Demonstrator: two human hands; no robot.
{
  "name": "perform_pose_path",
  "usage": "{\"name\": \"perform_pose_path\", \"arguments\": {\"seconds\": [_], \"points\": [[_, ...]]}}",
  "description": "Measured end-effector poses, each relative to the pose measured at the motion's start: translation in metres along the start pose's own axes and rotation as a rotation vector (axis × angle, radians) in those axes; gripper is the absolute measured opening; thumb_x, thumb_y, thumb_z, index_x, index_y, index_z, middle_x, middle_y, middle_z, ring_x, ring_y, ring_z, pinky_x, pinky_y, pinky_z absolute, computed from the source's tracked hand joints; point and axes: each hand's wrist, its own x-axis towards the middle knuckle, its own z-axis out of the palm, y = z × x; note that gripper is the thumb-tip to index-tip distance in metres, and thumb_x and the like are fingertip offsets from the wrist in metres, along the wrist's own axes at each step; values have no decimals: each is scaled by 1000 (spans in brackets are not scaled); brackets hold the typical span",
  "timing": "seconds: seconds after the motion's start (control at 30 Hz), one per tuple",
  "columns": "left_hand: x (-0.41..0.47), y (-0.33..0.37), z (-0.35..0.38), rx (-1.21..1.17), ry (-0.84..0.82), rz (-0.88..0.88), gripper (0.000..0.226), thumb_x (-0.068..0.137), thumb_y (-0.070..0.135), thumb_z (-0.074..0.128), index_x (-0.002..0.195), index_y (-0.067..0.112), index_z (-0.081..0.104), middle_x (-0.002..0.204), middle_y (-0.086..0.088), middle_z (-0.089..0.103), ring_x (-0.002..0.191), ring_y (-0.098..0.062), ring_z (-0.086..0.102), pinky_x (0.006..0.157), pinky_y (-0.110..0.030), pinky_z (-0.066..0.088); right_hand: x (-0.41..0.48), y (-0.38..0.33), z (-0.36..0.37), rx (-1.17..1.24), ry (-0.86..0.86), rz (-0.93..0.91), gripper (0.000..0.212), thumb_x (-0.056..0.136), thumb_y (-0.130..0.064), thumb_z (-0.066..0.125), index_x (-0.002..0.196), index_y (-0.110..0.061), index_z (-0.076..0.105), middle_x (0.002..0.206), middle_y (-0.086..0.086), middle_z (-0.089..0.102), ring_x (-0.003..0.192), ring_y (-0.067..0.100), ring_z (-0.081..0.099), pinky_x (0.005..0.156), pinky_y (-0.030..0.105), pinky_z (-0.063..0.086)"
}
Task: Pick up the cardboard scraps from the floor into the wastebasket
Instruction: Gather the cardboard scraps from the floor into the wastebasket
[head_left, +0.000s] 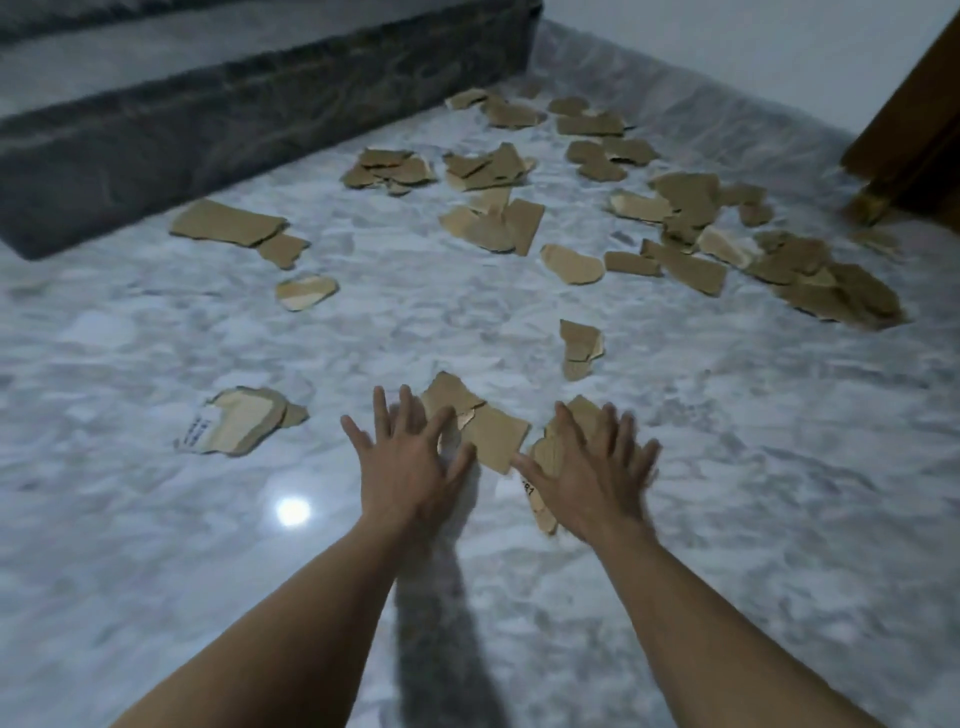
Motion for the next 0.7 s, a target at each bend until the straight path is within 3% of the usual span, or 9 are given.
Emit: {"name": "perform_pose_path", "arguments": {"seconds": [0.1, 0.17, 0.23, 0.33, 0.47, 0.6, 0.7], "points": [[4, -23, -4, -22, 89, -115, 77, 85, 83, 35, 150, 42, 34, 168, -14, -4, 151, -42, -17, 110, -76, -1, 20, -4, 1, -12, 84, -60, 99, 75, -95, 26, 156, -40, 19, 165, 17, 10, 152, 39, -1, 115, 69, 1], [3, -48, -9, -88, 172, -265, 101, 74, 93, 38, 157, 41, 15, 167, -13, -15, 150, -40, -24, 109, -76, -7, 34, -5, 1, 22, 78, -106, 105, 70, -99, 27, 157, -43, 10, 167, 14, -3, 152, 38, -10, 115, 69, -3], [1, -82, -18, -154, 230, -466, 107, 71, 97, 34, 158, 41, 5, 166, -13, -20, 149, -41, -26, 108, -75, -11, 49, -8, -2, 61, 46, -135, 111, 65, -103, 30, 155, -49, -8, 166, 9, -20, 151, 37, -20, 114, 70, -9], [2, -123, -23, -176, 82, -629, 108, 68, 101, 17, 156, 44, -7, 165, -17, -16, 147, -51, -21, 109, -75, -12, 71, -16, -11, 61, -7, -158, 110, 63, -104, 27, 150, -55, -19, 164, 8, -28, 150, 38, -23, 111, 73, -11], [13, -119, -14, -180, 12, -552, 114, 62, 104, 9, 157, 42, -1, 167, -17, -7, 148, -51, -14, 112, -73, -9, 94, -39, -10, -11, -49, -161, 112, 61, -106, 17, 153, -51, -15, 169, 9, -8, 153, 38, -14, 111, 74, -9], [38, -94, -17, -199, 7, -392, 120, 58, 107, 15, 157, 42, -5, 167, -17, -3, 149, -50, -14, 114, -70, -11, 103, -60, -4, -5, 9, -217, 117, 62, -106, 21, 158, -43, -1, 167, 8, 9, 154, 32, -1, 115, 70, -5], [64, -84, -15, -217, -6, -314, 106, 66, 100, 27, 152, 41, 17, 162, -19, 13, 150, -48, -6, 116, -68, -6, 108, -69, -1, -21, 62, -298, 110, 70, -99, 25, 158, -35, 14, 157, 14, 24, 149, 33, 15, 118, 65, 5]]}}
